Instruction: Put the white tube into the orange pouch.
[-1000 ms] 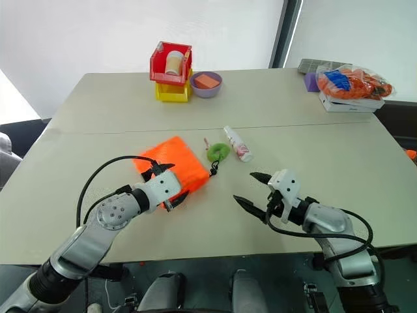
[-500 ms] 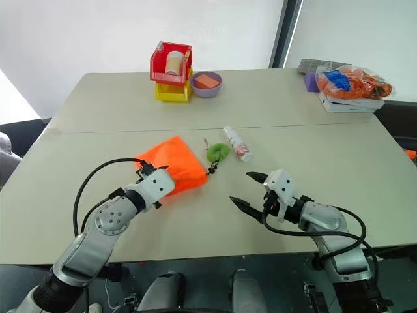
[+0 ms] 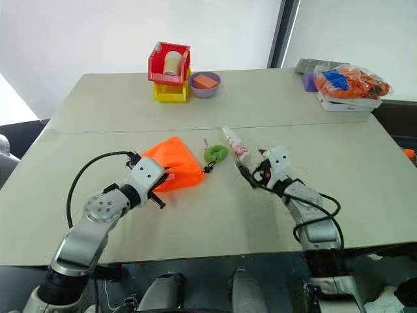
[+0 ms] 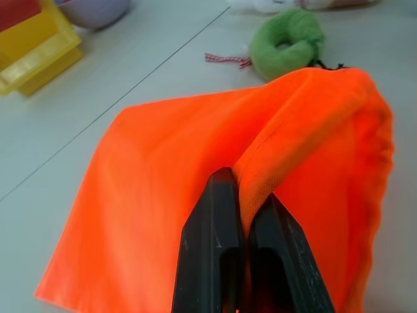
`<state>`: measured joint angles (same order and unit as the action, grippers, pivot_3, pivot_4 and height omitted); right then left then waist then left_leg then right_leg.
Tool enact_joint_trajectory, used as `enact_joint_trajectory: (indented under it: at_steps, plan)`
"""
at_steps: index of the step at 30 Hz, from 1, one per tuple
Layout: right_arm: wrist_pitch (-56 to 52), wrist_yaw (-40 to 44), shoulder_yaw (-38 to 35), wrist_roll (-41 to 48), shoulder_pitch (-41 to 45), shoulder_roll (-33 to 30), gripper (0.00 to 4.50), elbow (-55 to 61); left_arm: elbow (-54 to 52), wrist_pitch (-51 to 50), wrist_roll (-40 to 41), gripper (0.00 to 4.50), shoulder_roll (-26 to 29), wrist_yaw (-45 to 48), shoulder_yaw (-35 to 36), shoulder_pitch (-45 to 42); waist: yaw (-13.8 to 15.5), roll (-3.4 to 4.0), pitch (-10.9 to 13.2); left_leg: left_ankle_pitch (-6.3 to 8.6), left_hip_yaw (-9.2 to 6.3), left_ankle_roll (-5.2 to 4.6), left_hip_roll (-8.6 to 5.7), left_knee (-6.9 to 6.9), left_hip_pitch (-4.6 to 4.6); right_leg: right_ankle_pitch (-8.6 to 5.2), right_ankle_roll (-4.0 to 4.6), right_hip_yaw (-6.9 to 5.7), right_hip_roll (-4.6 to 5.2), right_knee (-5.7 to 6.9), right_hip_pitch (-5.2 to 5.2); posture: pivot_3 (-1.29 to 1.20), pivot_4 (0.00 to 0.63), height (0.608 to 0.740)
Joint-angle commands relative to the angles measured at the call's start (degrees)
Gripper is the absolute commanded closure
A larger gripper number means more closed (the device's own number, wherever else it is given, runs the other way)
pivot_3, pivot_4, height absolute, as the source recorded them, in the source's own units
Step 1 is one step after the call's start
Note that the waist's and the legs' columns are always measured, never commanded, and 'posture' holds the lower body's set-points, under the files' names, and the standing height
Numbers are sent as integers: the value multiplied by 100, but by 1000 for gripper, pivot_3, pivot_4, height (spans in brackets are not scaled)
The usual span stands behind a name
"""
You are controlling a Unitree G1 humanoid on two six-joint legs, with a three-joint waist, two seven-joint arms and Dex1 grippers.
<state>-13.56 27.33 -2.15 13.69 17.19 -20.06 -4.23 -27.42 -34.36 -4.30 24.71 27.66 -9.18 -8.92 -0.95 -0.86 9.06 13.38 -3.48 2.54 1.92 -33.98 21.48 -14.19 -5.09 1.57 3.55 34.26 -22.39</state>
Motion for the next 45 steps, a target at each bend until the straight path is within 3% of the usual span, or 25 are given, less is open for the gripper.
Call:
enact_joint_trajectory:
  at_steps: [1, 19, 23, 27, 31, 37, 41, 45]
  plan:
    - [94, -185, -108, -21, 331, 168, 0, -265, -19, 115, 221, 4479, -9, 67, 219, -97, 5, -1, 0, 0, 0, 0, 0, 0, 0, 0, 0, 0, 0, 0, 0, 0, 150, 740]
    - [995, -344, -69, -358, 1458, 789, 0, -2481, -10, 253, 335, 4479, -31, -40, 69, -2, -19, 2, -1, -1, -1, -1, 1, -1, -6, 1, -3, 1, -3, 10, 4, 0, 150, 740]
    - [1094, -328, -117, -341, 1545, 805, 1263, -2655, 19, 282, 332, 4500, -43, -72, 67, -11, -20, 2, -1, -1, -1, -2, 1, -1, -6, 1, -3, 1, -3, 10, 4, 0, 150, 740]
    - [1130, -298, -116, -339, 1554, 808, 3252, -2678, 67, 330, 331, 4500, -44, -81, 62, -21, -20, 2, -1, -1, -1, -2, 1, -2, -7, 1, -3, 1, -3, 12, 4, 0, 150, 740]
    - [1155, -262, -84, -367, 1464, 795, 3342, -2546, 105, 431, 382, 4500, -64, -56, 73, -26, -20, 2, -1, -1, -1, -2, 1, -1, -6, 1, -3, 2, -4, 12, 4, 0, 150, 740]
    - [1037, -140, -258, -157, 1105, 609, 3342, -1633, 96, 458, 428, 4500, -79, -52, 90, 2, -4, 4, 0, -1, -1, -2, 0, -1, -5, 1, -3, 2, -3, 11, 3, 0, 150, 740]
    - [530, 448, -420, 366, 326, 136, 3342, -208, 65, 335, 609, 4500, -181, -67, 235, -9, 24, 6, 0, -1, -2, -2, -1, -2, -3, -5, -13, 1, -1, 10, 9, 0, 150, 740]
    - [-655, 1703, -687, 1659, -1363, -986, 3342, 1952, 2, 90, 982, 4500, -277, 19, 430, -44, 49, 10, -2, 0, -3, -3, -2, -2, -3, -16, -25, 0, 1, 6, 18, 0, 150, 740]
